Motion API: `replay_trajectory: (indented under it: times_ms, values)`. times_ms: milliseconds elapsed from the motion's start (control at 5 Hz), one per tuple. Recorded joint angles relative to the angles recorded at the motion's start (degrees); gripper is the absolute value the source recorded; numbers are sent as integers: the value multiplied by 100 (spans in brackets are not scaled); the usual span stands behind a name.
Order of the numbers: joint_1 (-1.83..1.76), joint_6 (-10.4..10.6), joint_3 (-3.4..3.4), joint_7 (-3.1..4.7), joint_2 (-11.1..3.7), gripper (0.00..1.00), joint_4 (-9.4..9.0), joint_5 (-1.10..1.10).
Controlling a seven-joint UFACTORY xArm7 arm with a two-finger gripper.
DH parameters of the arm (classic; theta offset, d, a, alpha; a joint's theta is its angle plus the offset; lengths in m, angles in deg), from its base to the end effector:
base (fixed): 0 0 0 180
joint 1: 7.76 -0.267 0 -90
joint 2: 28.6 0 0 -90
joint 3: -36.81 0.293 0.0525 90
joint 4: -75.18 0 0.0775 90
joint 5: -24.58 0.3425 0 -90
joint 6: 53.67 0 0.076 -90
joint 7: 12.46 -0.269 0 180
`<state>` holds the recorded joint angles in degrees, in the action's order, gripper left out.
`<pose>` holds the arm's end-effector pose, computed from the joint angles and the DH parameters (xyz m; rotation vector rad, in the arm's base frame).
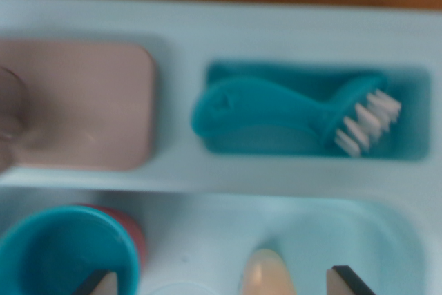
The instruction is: Pick detergent from the sink
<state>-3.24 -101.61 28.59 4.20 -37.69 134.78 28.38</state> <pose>0.4895 -0.1029 0.1256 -3.1253 -0.0429 -0.0819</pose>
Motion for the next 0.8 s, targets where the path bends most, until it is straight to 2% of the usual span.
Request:
replay_trajectory:
  times_ms: [200,400,600,800]
  values:
    - [0,0,0,0,0,0,0,0]
    - [21,187,-38,85,-50,0,-156,24]
    - [21,187,-38,85,-50,0,-156,24]
    - [40,355,-72,161,-94,0,-297,45]
